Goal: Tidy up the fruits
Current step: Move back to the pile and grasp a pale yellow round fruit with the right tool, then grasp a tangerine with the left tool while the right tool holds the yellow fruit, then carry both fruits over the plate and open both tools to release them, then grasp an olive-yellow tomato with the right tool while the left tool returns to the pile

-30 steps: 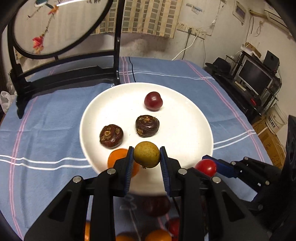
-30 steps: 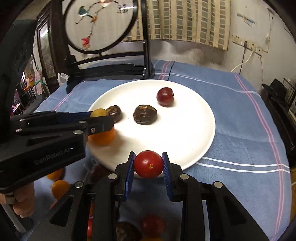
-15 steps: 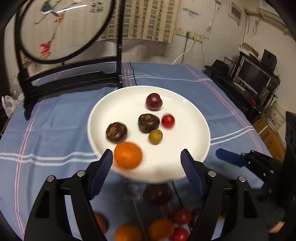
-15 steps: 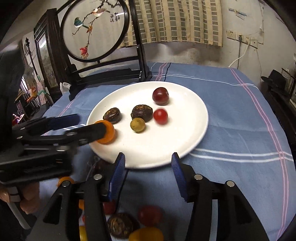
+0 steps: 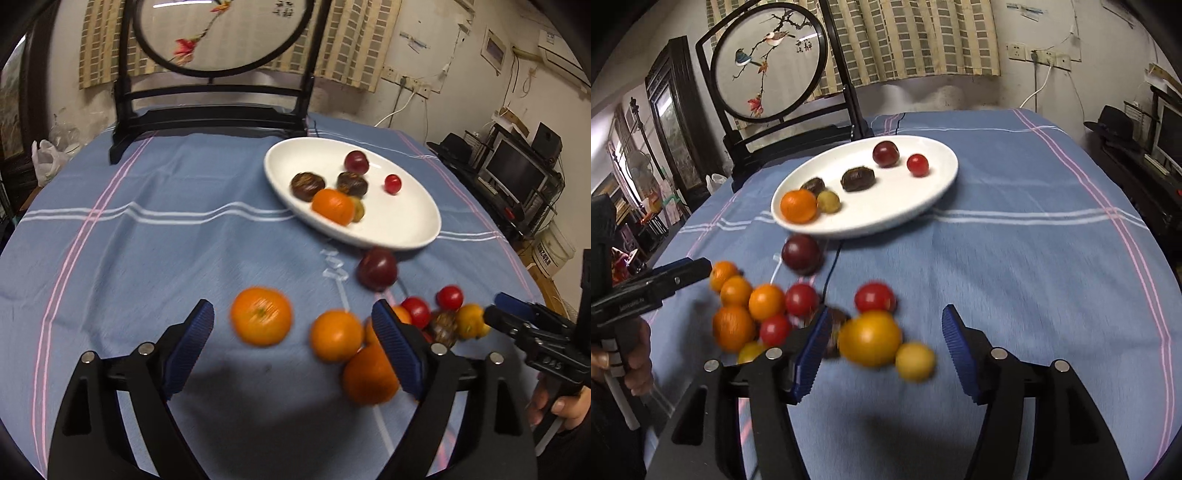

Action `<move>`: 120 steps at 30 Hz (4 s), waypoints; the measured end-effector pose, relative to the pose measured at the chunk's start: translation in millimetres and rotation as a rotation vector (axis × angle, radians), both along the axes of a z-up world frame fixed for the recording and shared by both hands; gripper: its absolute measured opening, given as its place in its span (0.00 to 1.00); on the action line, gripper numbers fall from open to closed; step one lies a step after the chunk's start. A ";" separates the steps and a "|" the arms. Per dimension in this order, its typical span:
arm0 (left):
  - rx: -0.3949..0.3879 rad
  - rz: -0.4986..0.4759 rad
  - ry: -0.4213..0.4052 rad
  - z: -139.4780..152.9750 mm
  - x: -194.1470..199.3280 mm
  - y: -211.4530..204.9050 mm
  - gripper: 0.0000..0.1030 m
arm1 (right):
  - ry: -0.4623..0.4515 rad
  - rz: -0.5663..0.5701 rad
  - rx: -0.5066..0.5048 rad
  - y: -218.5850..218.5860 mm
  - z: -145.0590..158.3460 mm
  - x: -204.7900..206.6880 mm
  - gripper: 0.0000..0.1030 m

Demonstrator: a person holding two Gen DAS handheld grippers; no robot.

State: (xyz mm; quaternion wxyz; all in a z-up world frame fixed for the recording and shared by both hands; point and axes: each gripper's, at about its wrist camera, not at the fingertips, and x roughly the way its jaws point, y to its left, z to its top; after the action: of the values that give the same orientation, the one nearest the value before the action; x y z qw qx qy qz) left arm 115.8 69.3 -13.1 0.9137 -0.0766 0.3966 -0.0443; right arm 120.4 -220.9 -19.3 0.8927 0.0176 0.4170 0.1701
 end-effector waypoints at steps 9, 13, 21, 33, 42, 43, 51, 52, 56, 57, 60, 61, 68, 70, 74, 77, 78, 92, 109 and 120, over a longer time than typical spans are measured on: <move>0.014 0.013 -0.025 -2.7 -11.5 9.2 0.83 | 0.082 -0.022 -0.114 5.7 -18.1 -7.2 0.64; 0.017 0.004 -0.013 -4.8 -11.3 9.0 0.83 | 0.101 -0.025 -0.179 11.7 -27.0 -1.1 0.64; -0.008 0.018 0.014 -7.4 -8.4 17.0 0.83 | 0.074 0.074 -0.244 21.2 -28.0 12.3 0.49; 0.039 0.031 0.051 -14.6 -4.2 21.0 0.83 | 0.072 0.100 -0.171 20.3 -23.2 -4.9 0.25; 0.123 0.005 0.106 -34.0 7.0 14.0 0.66 | 0.059 0.185 -0.082 27.3 -15.8 -18.3 0.25; 0.121 0.008 0.119 -37.1 10.1 13.8 0.60 | 0.058 0.190 -0.076 27.6 -15.3 -18.5 0.25; 0.155 0.044 0.097 -40.1 23.6 1.3 0.59 | 0.065 0.208 -0.044 27.3 -15.4 -18.9 0.25; 0.160 0.047 0.094 -39.6 24.2 -0.2 0.59 | 0.066 0.210 -0.042 27.6 -15.7 -18.5 0.25; 0.137 0.060 0.105 -40.0 29.5 0.7 0.57 | 0.070 0.216 -0.038 28.3 -16.0 -18.8 0.25; 0.132 0.059 0.100 -39.3 31.4 0.0 0.52 | 0.071 0.215 -0.041 28.7 -16.3 -18.5 0.25; 0.129 0.034 0.090 -38.2 34.2 -4.8 0.41 | 0.074 0.211 -0.039 28.5 -16.4 -18.4 0.25; 0.132 0.035 0.089 -37.9 34.0 -5.3 0.41 | 0.073 0.209 -0.043 28.8 -16.2 -18.4 0.25; 0.071 0.033 0.063 -12.3 19.7 -2.6 0.41 | 0.021 0.224 -0.052 33.0 8.2 -21.5 0.25; 0.066 0.005 0.029 5.1 17.7 -9.5 0.41 | -0.011 0.233 -0.056 36.7 21.7 -18.2 0.25; 0.038 -0.047 -0.025 35.6 25.3 -24.8 0.41 | -0.061 0.240 -0.080 48.2 41.8 -2.0 0.25; 0.042 -0.055 -0.030 45.5 43.9 -37.1 0.41 | -0.085 0.236 -0.090 59.4 50.1 17.9 0.25; 0.043 -0.053 -0.032 47.1 53.3 -40.2 0.41 | -0.092 0.234 -0.094 64.3 51.0 27.5 0.25; 0.025 -0.049 0.051 16.7 139.1 -59.0 0.41 | -0.020 0.183 -0.121 73.8 9.5 103.0 0.25; 0.009 -0.054 -0.011 28.8 86.2 -50.2 0.76 | 0.000 0.104 -0.030 43.8 15.8 91.1 0.58; 0.019 -0.002 0.019 3.4 26.9 -25.1 0.82 | -0.002 0.075 -0.010 21.0 10.2 29.0 0.59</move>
State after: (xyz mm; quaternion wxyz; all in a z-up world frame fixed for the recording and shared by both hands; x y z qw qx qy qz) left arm 142.7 44.2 -9.7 0.9106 -0.0680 0.4056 -0.0408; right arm 149.4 -199.9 -9.0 0.8861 -0.0028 0.4175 0.2013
